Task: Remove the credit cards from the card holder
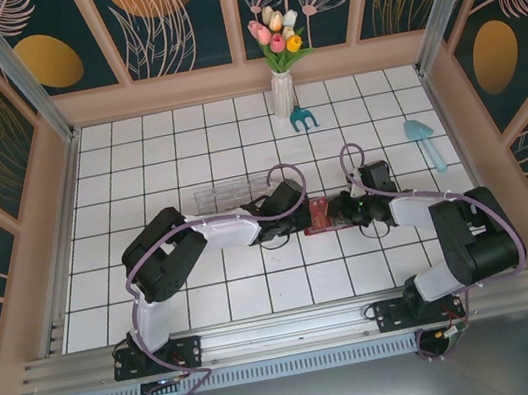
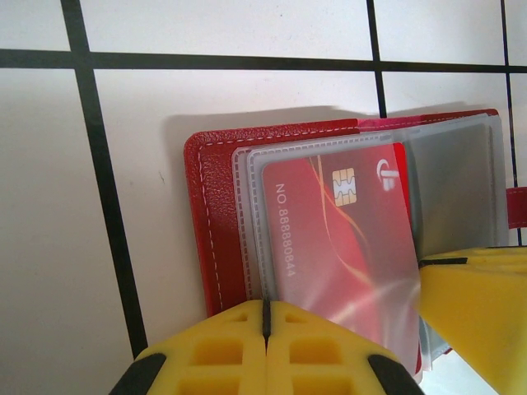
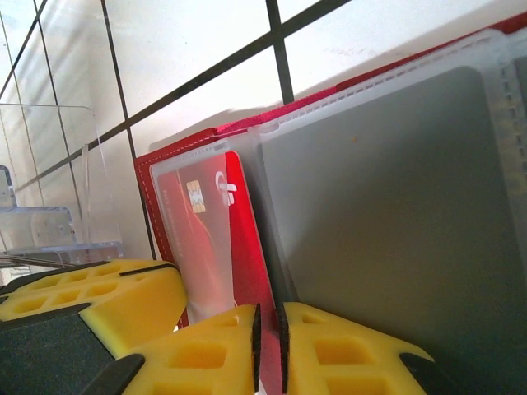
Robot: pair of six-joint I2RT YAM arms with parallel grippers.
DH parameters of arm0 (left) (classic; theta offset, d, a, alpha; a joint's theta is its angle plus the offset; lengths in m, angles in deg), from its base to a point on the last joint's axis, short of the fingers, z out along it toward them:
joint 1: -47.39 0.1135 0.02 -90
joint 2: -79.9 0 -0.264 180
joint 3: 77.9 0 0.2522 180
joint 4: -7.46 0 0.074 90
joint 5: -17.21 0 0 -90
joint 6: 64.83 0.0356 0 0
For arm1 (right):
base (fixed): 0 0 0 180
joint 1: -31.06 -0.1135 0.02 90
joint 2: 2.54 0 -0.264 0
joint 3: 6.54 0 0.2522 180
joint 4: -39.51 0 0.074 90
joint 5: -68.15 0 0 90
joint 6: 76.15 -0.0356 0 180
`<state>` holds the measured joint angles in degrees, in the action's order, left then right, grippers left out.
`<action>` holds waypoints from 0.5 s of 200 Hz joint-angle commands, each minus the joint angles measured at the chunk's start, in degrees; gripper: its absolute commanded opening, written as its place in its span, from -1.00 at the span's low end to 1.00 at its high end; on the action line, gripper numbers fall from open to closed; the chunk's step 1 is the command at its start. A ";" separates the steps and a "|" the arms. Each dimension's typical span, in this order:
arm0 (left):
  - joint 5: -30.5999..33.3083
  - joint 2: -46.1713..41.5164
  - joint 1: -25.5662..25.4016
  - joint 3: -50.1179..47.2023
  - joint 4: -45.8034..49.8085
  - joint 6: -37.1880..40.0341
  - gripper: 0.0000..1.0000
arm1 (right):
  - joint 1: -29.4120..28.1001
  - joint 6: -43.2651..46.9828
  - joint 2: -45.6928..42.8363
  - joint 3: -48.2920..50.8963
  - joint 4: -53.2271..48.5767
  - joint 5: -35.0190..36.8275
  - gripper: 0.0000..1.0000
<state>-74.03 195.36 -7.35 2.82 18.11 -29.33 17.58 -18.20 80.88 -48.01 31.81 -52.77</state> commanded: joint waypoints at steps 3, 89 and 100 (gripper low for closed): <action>-1.26 2.90 -0.01 -0.25 3.83 -0.26 -0.91 | -0.32 0.13 -0.69 -0.41 -0.88 1.50 -0.66; -1.36 2.97 0.07 -0.34 3.60 -0.27 -0.91 | -0.85 1.17 -0.12 -0.78 -2.15 2.17 -0.58; -1.41 3.26 0.06 -0.17 3.63 -0.23 -0.91 | -0.87 0.90 -0.01 -0.52 -1.21 0.94 -0.55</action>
<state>-74.20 195.47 -7.35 2.86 18.00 -29.33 17.34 -17.98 79.46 -48.22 29.82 -49.64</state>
